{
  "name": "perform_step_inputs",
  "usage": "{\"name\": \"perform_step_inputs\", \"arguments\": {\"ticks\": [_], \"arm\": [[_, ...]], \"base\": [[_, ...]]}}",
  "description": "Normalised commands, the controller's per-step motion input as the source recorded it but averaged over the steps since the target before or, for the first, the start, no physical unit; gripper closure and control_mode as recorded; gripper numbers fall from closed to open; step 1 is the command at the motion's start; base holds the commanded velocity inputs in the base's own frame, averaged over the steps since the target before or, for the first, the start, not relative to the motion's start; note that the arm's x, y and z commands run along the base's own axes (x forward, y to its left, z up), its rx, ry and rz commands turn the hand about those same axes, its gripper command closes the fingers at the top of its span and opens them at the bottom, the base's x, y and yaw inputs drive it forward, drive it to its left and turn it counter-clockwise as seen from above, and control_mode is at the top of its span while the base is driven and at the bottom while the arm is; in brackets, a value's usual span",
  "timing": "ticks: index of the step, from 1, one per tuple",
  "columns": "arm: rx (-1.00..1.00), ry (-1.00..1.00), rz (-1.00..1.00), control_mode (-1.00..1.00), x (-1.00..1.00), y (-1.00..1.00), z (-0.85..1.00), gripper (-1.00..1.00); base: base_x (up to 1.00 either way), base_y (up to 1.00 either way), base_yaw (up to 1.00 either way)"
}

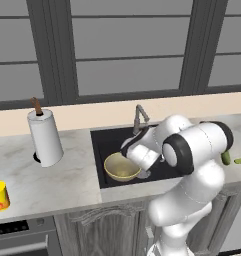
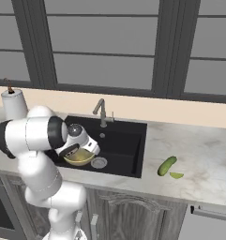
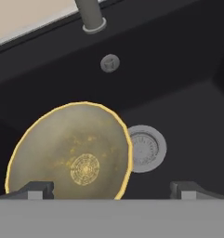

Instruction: Remove the lemon wedge and cucumber from the sink. Then move the bowl and cup from the counter to the sink for washing.

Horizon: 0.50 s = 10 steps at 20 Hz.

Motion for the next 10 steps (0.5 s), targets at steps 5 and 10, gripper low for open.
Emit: {"name": "perform_step_inputs", "arguments": {"ticks": [5, 10], "arm": [[0.0, 0.06, 0.0, -1.0, -0.06, 0.08, 0.46, -1.0], [-0.06, 0.13, 0.0, -1.0, -0.01, 0.14, 0.53, -1.0]], "base": [[0.0, 0.0, 0.0], [0.0, 0.0, 0.0]]}}
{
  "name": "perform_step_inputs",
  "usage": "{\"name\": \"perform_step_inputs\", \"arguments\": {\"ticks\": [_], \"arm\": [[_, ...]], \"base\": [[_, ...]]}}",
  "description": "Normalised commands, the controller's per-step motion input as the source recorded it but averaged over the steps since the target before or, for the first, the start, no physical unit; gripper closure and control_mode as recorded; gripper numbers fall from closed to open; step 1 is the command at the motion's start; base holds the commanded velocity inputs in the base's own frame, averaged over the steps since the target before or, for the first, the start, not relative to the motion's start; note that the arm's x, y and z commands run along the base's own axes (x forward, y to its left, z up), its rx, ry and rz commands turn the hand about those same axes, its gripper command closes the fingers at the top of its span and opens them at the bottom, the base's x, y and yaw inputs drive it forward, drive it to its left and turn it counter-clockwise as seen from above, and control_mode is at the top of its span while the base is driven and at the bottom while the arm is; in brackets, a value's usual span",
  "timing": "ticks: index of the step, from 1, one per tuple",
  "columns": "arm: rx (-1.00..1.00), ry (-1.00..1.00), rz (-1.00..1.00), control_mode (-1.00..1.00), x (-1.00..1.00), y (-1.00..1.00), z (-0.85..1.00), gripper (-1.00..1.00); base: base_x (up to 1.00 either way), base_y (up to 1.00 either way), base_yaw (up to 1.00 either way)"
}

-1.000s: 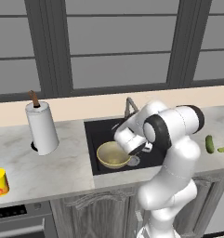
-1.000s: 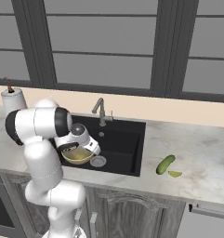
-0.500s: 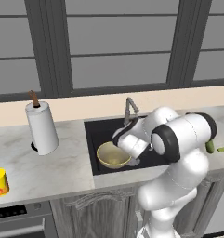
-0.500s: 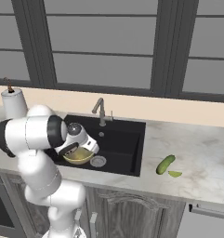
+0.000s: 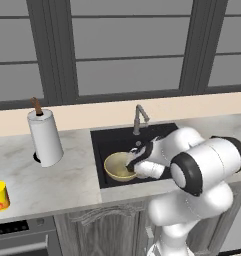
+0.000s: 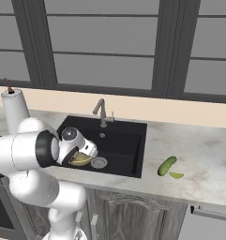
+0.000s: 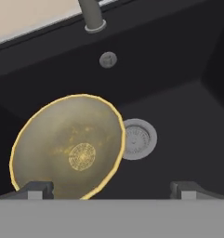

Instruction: Remove the lemon wedge and cucumber from the sink. Then move the bowl and cup from the counter to the sink for washing.

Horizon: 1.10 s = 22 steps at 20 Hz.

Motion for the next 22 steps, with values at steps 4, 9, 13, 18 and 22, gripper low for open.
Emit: {"name": "perform_step_inputs", "arguments": {"ticks": [4, 9, 13, 18, 22], "arm": [[-0.11, 0.18, 0.0, -1.0, 0.01, 0.14, 0.59, -1.0], [-0.1, 0.14, 0.0, -1.0, 0.06, 0.16, 0.6, -1.0], [-0.04, 0.24, 0.0, -1.0, -0.03, 0.09, 0.51, -1.0], [-0.01, 0.23, 0.0, -1.0, -0.1, 0.09, 0.48, -1.0], [0.0, 0.18, 0.0, -1.0, -0.3, 0.12, 0.31, -1.0]], "base": [[0.0, 0.0, 0.0], [0.0, 0.0, 0.0], [0.0, 0.0, 0.0], [0.0, 0.0, 0.0], [0.0, 0.0, 0.0]]}}
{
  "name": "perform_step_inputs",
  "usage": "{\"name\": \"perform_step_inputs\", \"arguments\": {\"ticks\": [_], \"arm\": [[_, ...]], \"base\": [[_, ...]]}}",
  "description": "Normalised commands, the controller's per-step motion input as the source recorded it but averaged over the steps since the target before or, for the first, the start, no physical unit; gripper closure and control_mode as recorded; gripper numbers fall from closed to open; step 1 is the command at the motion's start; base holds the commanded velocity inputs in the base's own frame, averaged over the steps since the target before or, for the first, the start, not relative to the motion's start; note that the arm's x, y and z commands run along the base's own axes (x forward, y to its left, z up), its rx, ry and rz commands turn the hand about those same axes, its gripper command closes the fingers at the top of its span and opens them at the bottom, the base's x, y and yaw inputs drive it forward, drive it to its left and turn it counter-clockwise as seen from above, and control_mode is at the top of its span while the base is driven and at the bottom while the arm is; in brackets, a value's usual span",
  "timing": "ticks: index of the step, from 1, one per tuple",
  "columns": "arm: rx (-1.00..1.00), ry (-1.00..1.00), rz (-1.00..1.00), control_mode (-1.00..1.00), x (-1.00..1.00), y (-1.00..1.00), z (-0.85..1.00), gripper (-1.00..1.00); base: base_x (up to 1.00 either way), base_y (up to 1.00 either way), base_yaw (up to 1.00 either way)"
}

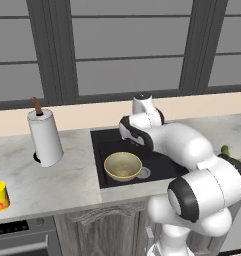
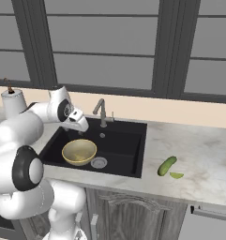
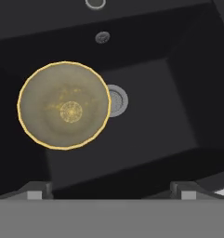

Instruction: Remove the lemon wedge and cucumber from the sink. Then move the bowl and cup from the counter to the sink for washing.

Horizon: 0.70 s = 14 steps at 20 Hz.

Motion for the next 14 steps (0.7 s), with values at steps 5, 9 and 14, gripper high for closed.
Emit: {"name": "perform_step_inputs", "arguments": {"ticks": [5, 9, 14], "arm": [[0.0, 0.12, 0.01, -1.0, -0.35, 0.22, 0.2, -1.0], [0.0, 0.04, 0.01, -1.0, -0.38, 0.24, 0.13, -1.0], [0.0, 0.07, 0.0, -1.0, -0.31, 0.25, 0.12, -1.0]], "base": [[0.0, 0.0, 0.0], [0.0, 0.0, 0.0], [0.0, 0.0, 0.0]]}}
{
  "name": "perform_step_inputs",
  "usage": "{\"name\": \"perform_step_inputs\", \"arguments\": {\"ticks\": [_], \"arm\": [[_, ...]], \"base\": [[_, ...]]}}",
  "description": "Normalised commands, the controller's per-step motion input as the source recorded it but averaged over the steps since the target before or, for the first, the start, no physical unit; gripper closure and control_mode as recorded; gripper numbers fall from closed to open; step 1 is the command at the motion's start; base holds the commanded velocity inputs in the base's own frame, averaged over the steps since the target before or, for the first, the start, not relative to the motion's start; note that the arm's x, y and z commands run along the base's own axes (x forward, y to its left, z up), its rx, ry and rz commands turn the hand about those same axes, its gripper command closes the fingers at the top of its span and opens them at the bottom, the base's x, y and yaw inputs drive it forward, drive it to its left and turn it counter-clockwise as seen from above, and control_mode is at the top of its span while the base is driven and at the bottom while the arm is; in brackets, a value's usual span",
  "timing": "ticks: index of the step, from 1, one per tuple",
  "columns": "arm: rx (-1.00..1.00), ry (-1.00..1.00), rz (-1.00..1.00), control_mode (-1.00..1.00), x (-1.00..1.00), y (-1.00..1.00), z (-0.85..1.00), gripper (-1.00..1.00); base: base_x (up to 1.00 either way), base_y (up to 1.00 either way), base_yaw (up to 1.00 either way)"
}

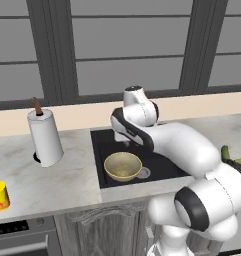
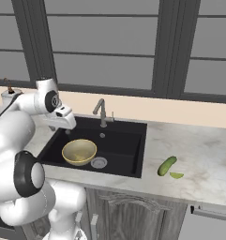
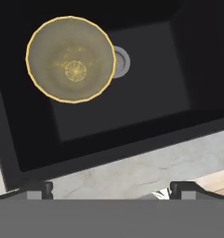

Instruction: Remove the lemon wedge and cucumber from the sink. Then move the bowl and cup from the counter to the sink for washing.

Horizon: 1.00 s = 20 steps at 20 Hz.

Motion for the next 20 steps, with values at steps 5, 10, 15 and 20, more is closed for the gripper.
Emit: {"name": "perform_step_inputs", "arguments": {"ticks": [5, 10, 15, 20], "arm": [[0.09, 0.03, 0.03, -1.0, -0.36, 0.16, 0.08, -1.0], [0.16, 0.0, 0.08, -1.0, -0.37, 0.14, 0.02, -1.0], [0.15, -0.02, 0.13, -1.0, -0.38, 0.17, 0.0, -1.0], [0.07, 0.0, 0.11, -1.0, -0.28, 0.22, 0.08, -1.0]], "base": [[0.0, 0.0, 0.0], [0.0, 0.0, 0.0], [0.0, 0.0, 0.0], [0.0, 0.0, 0.0]]}}
